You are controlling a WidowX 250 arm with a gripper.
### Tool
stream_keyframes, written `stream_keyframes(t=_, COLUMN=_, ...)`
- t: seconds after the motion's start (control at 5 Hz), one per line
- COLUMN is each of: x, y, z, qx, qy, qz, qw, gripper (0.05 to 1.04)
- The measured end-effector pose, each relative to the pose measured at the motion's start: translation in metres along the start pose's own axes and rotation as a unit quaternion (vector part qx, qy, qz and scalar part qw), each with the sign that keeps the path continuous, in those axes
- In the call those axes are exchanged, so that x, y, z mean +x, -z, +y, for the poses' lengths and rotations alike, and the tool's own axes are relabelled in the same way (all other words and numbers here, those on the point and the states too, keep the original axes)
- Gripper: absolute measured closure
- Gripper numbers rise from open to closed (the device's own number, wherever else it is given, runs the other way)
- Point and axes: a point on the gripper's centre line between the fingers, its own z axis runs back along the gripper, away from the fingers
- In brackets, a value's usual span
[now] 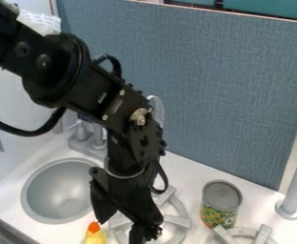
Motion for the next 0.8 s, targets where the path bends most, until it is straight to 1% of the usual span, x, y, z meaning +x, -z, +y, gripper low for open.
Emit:
stream_keyframes(t=0.2, x=-0.002, y=0.003, z=-0.001, qx=0.0, qy=-0.001, qz=0.005, qw=1.0, gripper=0.083)
stream_keyframes(t=0.4, x=0.001, y=0.009, z=-0.033, qx=-0.006, qy=0.065, qz=-0.01, qw=0.9978, gripper=0.083)
stream_keyframes(t=0.6, x=0.005, y=0.019, z=-0.066, qx=-0.011, qy=0.122, qz=-0.025, qw=0.9921, gripper=0.083)
stream_keyframes(t=0.8, x=0.009, y=0.037, z=-0.097, qx=-0.01, qy=0.172, qz=-0.031, qw=0.9845, gripper=0.083)
